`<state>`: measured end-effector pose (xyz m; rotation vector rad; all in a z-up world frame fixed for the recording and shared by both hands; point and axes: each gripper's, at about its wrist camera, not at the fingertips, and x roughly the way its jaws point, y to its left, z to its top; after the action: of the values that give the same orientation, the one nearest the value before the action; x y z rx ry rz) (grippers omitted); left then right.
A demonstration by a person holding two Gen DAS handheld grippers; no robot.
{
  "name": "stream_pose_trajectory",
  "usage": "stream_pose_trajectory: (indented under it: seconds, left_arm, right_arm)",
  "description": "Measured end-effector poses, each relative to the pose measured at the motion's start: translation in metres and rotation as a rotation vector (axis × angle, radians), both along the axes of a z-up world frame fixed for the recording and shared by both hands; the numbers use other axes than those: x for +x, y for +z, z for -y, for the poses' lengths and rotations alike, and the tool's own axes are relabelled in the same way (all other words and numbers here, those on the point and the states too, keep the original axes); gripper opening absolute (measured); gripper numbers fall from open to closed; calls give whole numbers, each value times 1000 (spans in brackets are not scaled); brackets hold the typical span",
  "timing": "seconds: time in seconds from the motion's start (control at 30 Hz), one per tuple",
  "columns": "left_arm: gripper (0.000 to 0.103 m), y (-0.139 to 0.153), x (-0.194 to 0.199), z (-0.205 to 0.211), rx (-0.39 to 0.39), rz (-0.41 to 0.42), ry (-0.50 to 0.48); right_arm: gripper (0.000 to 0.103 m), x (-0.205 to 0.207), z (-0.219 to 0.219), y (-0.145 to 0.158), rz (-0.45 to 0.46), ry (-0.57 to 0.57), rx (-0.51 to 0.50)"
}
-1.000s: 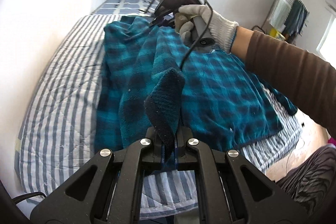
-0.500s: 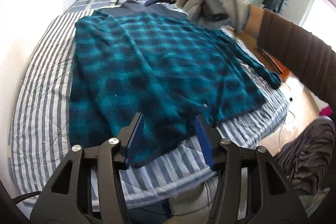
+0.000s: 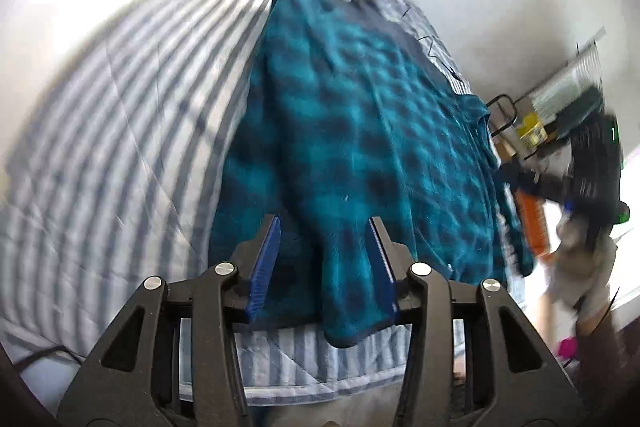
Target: Fold large clothes
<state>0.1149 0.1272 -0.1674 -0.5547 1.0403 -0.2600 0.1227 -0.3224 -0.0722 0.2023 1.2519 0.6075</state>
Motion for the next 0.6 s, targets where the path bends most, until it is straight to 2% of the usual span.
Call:
stream_pose_trajectory:
  seconds: [0.07,0.3,0.43,0.6]
  left_arm:
    - [45,-12,-3,1,-40,-32,6]
    - [45,-31,-11,19,-79,-68,-32]
    - [45,-37,-11,31,-79,-85,-56]
    - [45,-48,-9,48,-52,-114,-109]
  right_arm:
    - [44,-5,-12,-5,12,27,-36]
    - [44,15,-75,6,111,111,-60]
    - [44,40,-121,-3,120,143,-80]
    - [44,66,-177,-25,119,183,-154]
